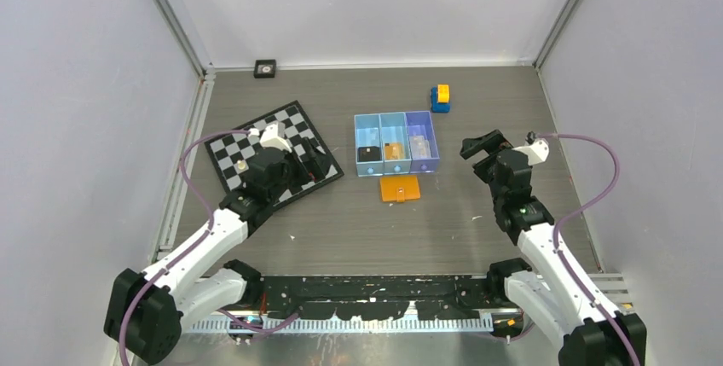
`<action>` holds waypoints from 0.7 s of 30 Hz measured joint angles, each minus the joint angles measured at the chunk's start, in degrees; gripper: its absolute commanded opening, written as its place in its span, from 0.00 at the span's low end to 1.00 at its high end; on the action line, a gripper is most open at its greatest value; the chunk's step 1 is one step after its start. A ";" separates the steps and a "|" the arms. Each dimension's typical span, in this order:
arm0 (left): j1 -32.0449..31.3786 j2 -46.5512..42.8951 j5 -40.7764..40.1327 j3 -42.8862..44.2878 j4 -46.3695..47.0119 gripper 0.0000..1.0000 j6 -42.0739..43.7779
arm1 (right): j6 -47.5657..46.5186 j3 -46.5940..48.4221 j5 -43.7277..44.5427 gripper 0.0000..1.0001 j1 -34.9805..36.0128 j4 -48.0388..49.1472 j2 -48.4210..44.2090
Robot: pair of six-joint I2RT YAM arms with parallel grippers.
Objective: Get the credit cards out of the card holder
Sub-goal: Move the storage box to the center of the board.
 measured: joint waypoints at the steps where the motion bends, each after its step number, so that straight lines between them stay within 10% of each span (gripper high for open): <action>1: 0.00 0.15 0.09 0.02 0.02 1.00 0.04 | 0.09 0.00 -0.24 0.99 0.00 0.02 0.72; 21: -1.68 21.94 17.68 8.46 1.95 0.84 1.55 | -1.18 10.10 -20.17 0.78 0.00 3.80 32.13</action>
